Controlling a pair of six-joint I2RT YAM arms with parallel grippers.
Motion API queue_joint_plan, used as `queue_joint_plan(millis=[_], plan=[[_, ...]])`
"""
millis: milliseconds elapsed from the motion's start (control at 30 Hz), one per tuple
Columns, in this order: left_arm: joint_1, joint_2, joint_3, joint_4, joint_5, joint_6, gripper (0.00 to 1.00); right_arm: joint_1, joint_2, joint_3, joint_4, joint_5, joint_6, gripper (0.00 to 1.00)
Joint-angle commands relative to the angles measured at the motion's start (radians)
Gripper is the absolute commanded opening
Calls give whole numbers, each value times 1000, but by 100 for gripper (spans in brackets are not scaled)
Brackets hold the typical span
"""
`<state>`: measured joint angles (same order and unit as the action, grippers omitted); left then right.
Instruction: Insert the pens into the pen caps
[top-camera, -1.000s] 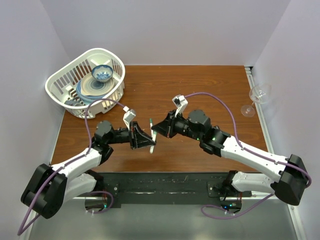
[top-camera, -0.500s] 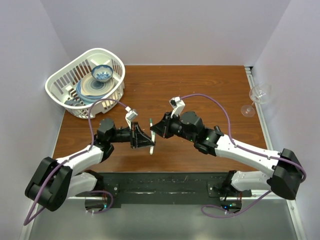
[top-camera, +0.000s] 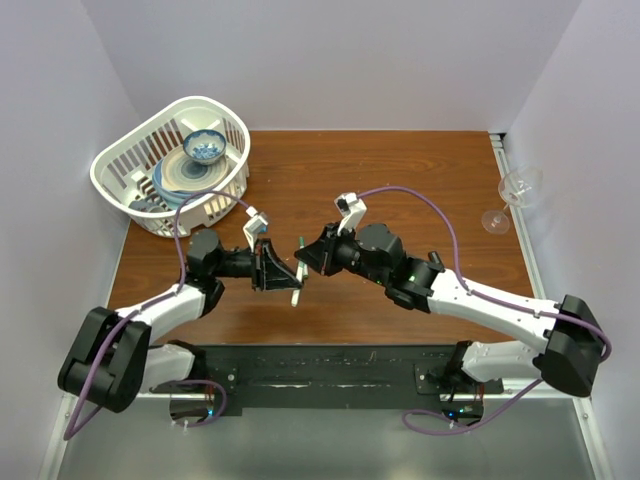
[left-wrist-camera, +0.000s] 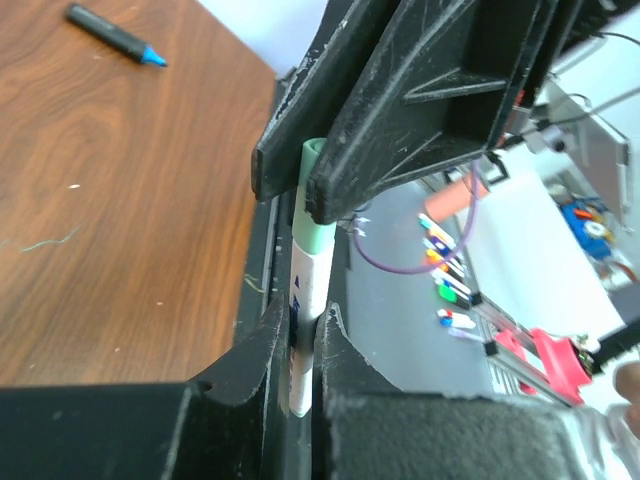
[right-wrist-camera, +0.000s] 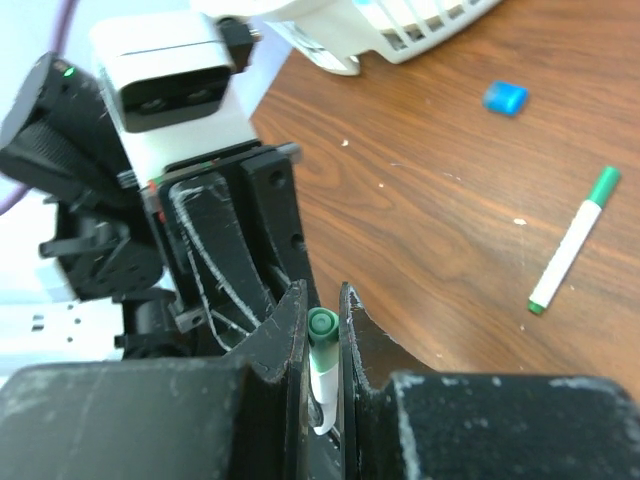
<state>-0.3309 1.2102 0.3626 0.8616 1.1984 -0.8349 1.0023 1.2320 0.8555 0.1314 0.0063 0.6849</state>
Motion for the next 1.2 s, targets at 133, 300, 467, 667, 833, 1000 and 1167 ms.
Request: queue_joint_plan(millis=[133, 300, 467, 667, 833, 1000, 1167], plan=[[84, 0, 114, 350, -327, -93, 0, 139, 63, -113, -201, -469, 13, 0], [102, -24, 130, 282, -304, -64, 0, 137, 101, -76, -318, -542, -70, 0], [102, -61, 183, 112, -324, 57, 0, 140, 116, -7, -557, -523, -128, 0], [98, -92, 202, -27, -376, 114, 0, 163, 107, 10, -590, -453, -39, 0], [98, -92, 205, -27, -376, 103, 0, 222, 90, 24, -517, -404, 19, 0], [95, -115, 173, -67, -370, 96, 0, 220, 32, 120, -529, -163, 64, 3], [81, -166, 127, -276, -454, 178, 0, 219, -18, 327, -646, 273, 39, 39]])
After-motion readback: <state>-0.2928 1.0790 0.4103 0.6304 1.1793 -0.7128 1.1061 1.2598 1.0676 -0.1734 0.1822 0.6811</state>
